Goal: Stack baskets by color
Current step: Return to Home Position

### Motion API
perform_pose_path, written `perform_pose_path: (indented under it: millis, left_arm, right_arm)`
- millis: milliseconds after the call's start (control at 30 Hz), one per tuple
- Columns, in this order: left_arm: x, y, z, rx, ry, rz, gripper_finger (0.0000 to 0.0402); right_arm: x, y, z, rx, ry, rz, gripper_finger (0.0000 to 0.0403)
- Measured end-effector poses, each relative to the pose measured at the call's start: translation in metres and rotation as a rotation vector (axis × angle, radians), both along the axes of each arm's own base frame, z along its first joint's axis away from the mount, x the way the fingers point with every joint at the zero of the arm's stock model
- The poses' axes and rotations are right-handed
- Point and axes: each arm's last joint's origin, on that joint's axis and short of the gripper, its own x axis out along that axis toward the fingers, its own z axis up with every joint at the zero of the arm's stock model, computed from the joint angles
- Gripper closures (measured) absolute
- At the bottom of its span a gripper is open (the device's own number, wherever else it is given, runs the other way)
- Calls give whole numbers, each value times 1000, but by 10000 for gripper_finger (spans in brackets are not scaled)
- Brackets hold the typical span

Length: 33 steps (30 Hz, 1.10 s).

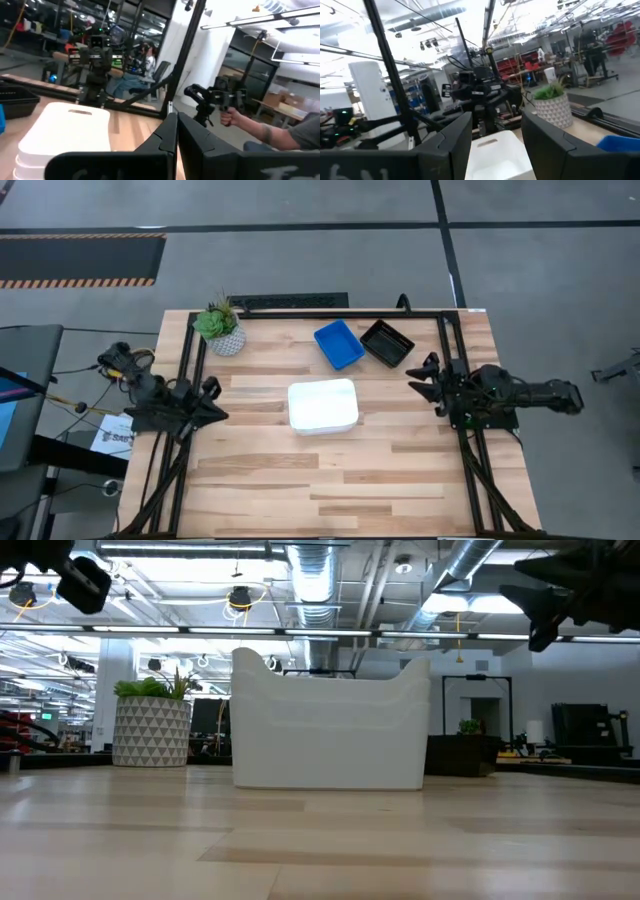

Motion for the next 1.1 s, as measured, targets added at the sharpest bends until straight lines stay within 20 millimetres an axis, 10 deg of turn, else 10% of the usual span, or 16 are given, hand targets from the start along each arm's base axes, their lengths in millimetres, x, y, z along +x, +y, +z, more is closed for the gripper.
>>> perform_pose_path:
  millis: [400,1100]
  left_arm:
    - [19,6,-47,-11,105,79,401]
    - [23,14,-50,186,87,36,402]
  right_arm:
    - [2,-2,-6,34,58,-9,208]
    - [5,-5,-31,-112,345,-62,209]
